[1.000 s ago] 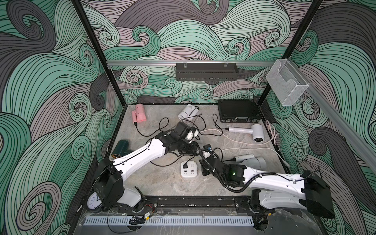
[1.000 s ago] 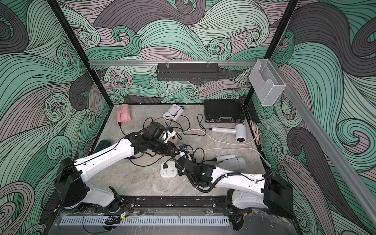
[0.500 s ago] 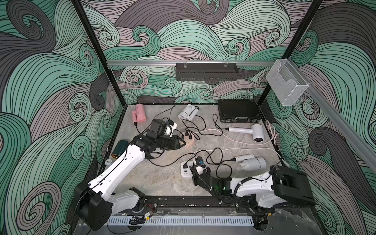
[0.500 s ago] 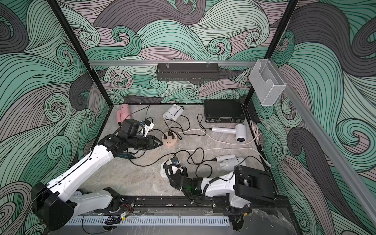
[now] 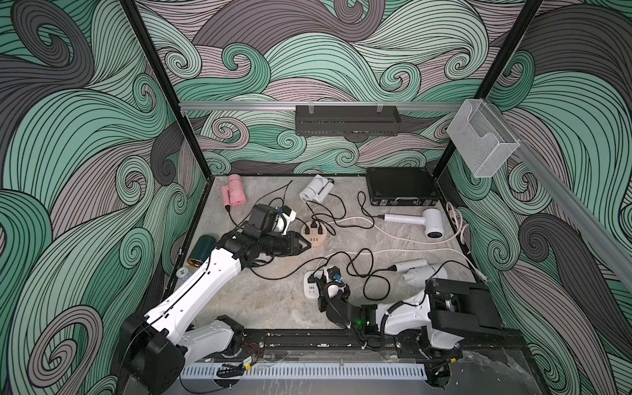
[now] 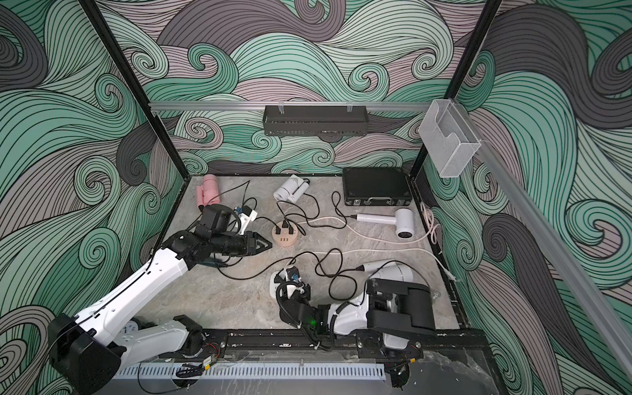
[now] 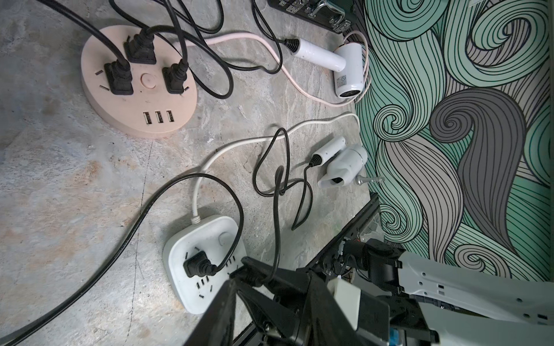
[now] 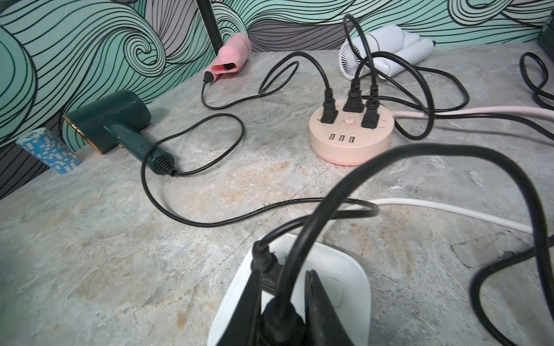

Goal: Charge the blow dryers
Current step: Insert the plug into the socket.

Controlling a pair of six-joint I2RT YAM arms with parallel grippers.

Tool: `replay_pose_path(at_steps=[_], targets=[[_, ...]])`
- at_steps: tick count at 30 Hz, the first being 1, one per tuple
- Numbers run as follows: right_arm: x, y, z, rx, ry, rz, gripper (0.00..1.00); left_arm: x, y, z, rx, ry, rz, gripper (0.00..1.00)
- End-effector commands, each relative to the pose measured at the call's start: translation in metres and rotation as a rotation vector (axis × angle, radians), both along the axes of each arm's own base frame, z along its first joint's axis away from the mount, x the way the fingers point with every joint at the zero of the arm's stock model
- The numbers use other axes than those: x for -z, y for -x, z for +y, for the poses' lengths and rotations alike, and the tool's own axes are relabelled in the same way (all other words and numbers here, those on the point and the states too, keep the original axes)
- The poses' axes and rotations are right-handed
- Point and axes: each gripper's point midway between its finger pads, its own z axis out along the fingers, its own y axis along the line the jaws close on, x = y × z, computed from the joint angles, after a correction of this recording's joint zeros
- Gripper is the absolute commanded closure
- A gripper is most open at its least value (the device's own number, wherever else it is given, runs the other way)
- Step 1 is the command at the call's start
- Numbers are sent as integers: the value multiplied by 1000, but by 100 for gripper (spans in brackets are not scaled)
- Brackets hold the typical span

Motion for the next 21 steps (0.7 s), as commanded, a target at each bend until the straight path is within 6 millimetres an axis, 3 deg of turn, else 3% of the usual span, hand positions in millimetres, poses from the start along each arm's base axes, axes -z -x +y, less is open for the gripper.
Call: replay_pose_path(at_steps=[1, 5, 21], targets=[[4, -8, -20, 80, -29, 14, 89, -5, 1, 0, 10, 23, -22, 59], [9, -13, -23, 73, -52, 24, 90, -5, 2, 0, 15, 22, -26, 59], [18, -15, 1, 1, -91, 69, 92, 1, 5, -1, 35, 21, -14, 59]])
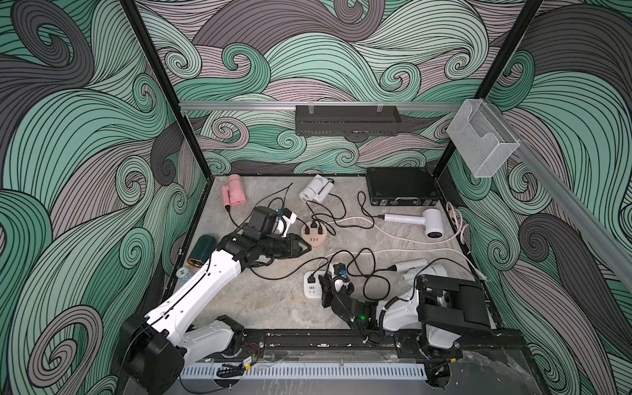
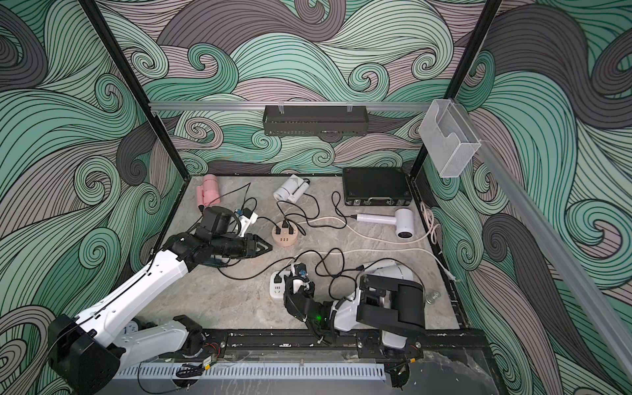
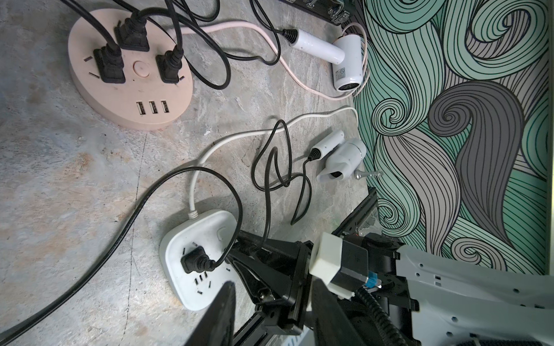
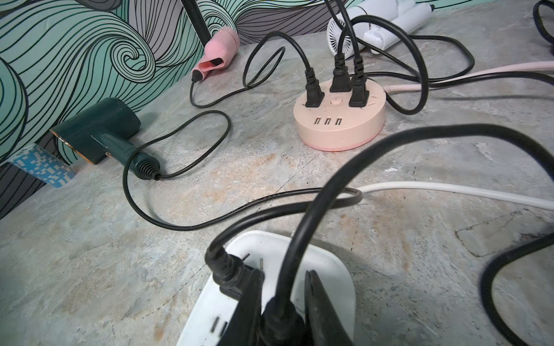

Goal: Charge the blow dryers
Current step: Insert the plug into the socket.

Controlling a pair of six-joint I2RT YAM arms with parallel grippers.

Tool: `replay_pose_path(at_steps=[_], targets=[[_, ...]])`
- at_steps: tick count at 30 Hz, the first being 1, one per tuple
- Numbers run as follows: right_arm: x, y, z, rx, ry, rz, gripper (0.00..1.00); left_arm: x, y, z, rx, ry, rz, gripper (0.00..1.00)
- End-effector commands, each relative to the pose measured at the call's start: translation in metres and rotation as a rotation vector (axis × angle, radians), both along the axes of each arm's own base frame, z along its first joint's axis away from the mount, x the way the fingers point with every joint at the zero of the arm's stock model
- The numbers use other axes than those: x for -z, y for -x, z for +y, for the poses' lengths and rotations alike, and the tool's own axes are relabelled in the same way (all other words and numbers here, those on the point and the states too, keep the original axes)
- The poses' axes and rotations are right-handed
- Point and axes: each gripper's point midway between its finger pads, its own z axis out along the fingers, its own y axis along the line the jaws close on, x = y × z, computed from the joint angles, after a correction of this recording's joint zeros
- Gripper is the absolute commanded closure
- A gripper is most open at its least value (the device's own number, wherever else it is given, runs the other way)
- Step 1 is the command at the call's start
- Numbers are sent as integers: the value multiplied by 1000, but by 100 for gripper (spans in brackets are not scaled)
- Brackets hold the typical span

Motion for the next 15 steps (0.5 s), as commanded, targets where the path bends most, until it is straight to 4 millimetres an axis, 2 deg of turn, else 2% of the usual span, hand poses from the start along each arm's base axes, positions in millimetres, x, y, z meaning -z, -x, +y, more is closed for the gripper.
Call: replay_pose_path(at_steps=[1, 8, 15], targets=[[0, -2, 3, 4, -18, 11, 92, -3, 2, 1, 18, 10, -23, 59], [-4, 1, -2, 20, 8, 25, 93, -2, 2, 2, 21, 6, -29, 59], [1, 4, -8, 31, 2, 34, 93, 2, 4, 2, 23, 9, -27, 59]])
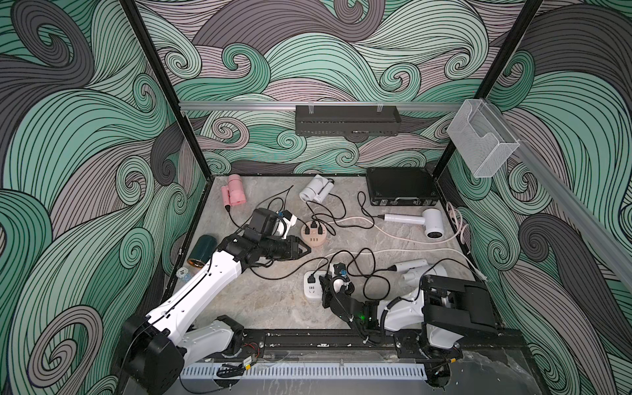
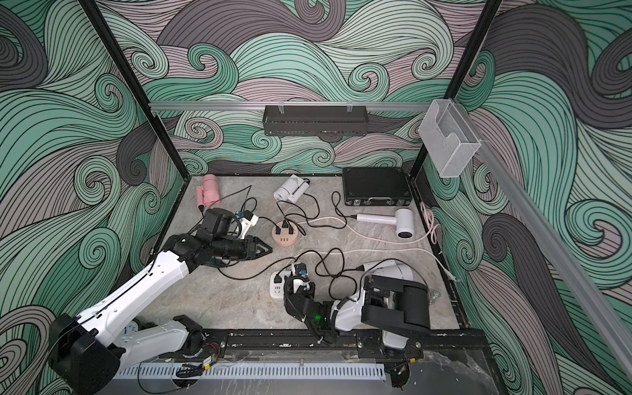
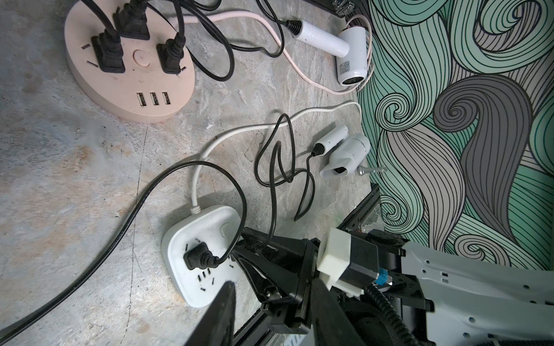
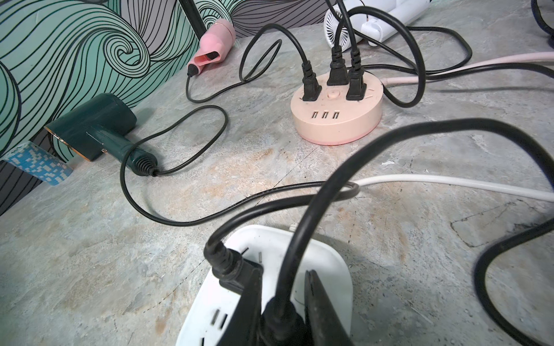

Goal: Charge the blow dryers
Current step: Insert the plug into the socket.

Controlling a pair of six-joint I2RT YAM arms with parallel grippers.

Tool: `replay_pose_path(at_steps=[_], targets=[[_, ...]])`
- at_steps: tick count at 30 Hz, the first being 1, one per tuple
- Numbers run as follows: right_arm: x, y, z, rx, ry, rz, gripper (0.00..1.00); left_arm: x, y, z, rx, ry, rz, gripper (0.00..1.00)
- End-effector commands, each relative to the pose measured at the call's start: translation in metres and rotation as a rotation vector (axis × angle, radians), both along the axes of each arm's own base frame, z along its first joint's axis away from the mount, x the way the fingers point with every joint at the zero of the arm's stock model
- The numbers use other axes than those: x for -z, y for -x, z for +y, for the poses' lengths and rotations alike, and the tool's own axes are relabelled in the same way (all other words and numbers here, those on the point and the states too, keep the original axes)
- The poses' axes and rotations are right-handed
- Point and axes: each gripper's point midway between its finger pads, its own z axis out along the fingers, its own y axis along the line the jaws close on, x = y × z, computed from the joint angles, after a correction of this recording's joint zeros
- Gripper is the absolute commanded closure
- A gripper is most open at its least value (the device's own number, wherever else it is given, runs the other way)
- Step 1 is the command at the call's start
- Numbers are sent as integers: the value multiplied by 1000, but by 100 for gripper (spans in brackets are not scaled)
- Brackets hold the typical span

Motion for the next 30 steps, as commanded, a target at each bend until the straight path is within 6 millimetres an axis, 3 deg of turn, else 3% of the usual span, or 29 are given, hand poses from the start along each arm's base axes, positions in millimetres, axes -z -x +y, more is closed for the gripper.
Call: replay_pose_path(at_steps=[1, 21, 30], targets=[[3, 0, -5, 22, -3, 7, 93, -8, 1, 1, 14, 18, -40, 59], [6, 6, 2, -14, 45, 12, 95, -4, 0, 2, 16, 12, -44, 59], [21, 8, 1, -3, 72, 20, 95, -2, -2, 1, 17, 11, -45, 59]])
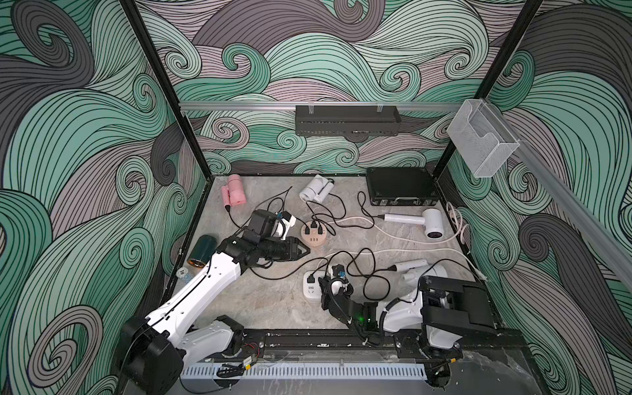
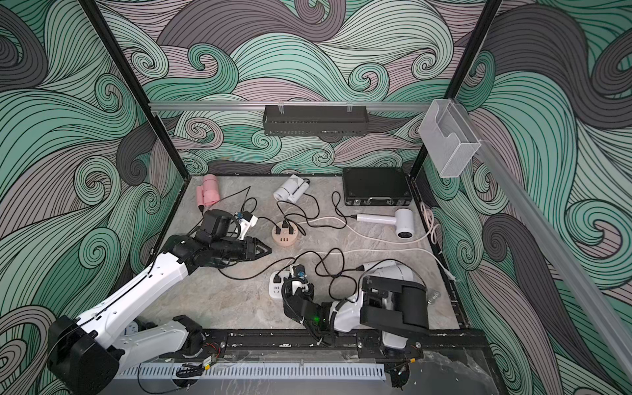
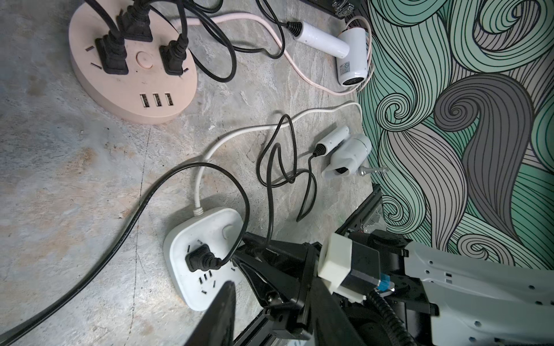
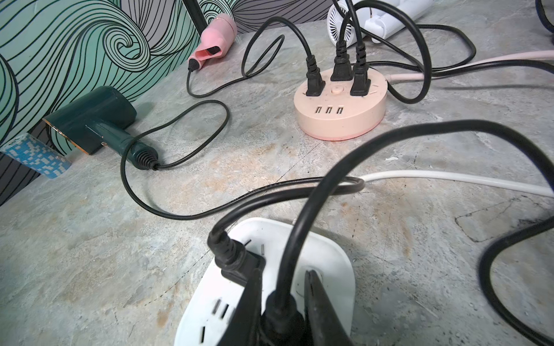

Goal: Charge the blow dryers
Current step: Insert the plug into the socket.

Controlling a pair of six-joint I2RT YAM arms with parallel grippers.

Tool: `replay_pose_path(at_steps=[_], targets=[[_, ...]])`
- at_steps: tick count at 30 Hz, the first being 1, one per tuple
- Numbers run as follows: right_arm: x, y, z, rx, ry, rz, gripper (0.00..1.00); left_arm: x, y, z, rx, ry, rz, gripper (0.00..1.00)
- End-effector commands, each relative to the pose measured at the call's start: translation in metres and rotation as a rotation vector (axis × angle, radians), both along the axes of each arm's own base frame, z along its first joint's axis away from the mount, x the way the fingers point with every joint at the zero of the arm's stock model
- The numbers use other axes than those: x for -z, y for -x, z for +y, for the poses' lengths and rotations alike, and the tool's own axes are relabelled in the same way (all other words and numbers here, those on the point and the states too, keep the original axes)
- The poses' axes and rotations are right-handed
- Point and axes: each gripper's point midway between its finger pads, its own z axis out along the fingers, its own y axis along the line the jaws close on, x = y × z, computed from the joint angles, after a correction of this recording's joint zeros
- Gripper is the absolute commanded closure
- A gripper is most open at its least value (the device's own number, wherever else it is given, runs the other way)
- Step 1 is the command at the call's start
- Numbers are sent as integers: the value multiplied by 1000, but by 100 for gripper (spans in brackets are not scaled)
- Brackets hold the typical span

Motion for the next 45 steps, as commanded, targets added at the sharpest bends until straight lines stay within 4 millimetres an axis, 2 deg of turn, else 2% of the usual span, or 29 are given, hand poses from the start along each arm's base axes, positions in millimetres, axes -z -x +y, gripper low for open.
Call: replay_pose_path(at_steps=[1, 6, 10, 15, 25, 32, 38, 42, 45], targets=[[19, 3, -3, 9, 58, 18, 95, -3, -2, 0, 13, 7, -26, 59], [21, 8, 0, 10, 139, -13, 96, -1, -3, 1, 9, 3, -20, 59], [25, 14, -3, 12, 115, -22, 100, -3, -5, 1, 5, 3, -12, 59], [30, 20, -1, -7, 149, -37, 100, -3, -6, -1, 11, 0, 3, 59], [44, 31, -6, -74, 278, -89, 100, -6, -22, -11, 16, 6, 32, 59], [71, 37, -21, -129, 363, -68, 100, -8, -34, -9, -35, -11, 20, 60], [100, 41, -44, -136, 367, 17, 100, -10, -41, -7, -61, -23, 6, 59], [127, 46, -32, -229, 352, 156, 100, -8, -42, -3, -82, -34, -3, 60], [132, 44, -24, -266, 360, 173, 100, -6, -42, -1, -99, -37, -5, 60]])
